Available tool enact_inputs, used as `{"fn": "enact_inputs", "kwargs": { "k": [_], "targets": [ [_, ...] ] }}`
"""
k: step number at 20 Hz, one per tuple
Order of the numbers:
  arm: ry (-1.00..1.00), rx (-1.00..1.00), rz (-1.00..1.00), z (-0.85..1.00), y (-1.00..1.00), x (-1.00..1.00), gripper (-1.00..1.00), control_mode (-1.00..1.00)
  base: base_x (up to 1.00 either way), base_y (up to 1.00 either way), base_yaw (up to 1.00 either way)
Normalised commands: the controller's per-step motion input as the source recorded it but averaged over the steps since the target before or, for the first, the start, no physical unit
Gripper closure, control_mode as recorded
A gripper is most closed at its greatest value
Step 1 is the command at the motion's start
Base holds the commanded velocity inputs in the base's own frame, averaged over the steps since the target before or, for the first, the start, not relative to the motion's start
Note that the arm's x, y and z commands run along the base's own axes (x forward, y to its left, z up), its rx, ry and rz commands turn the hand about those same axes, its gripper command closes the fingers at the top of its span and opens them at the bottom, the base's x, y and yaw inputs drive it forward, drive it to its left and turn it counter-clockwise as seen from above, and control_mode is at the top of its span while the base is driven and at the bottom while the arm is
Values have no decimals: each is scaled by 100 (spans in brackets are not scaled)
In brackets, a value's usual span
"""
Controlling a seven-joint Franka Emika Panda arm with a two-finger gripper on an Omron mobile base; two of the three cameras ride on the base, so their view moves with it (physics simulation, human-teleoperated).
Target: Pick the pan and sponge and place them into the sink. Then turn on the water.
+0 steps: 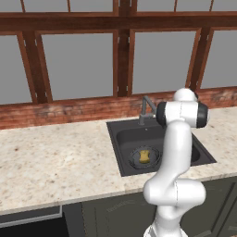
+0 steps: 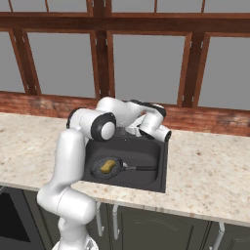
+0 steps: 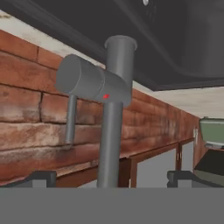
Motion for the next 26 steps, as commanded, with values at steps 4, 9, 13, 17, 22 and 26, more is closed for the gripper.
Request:
{"fn": "enact_inputs", "kwargs": {
  "k": [4,9,13,17,22,26],
  "targets": [
    [0,0,2,-23,0,37,-100,-100,0,0,0],
    [0,0,1,-20,1,29,-100,-100,0,0,0],
    [0,0,1,-10,0,29,-100,-100,0,0,0],
    [0,0,0,-3,0,33,-100,-100,0,0,0],
    [1,0,0,-5,1,30,-100,-100,0,0,0],
    [3,0,0,-2,0,11,100,-100,0,0,0]
  ]
}}
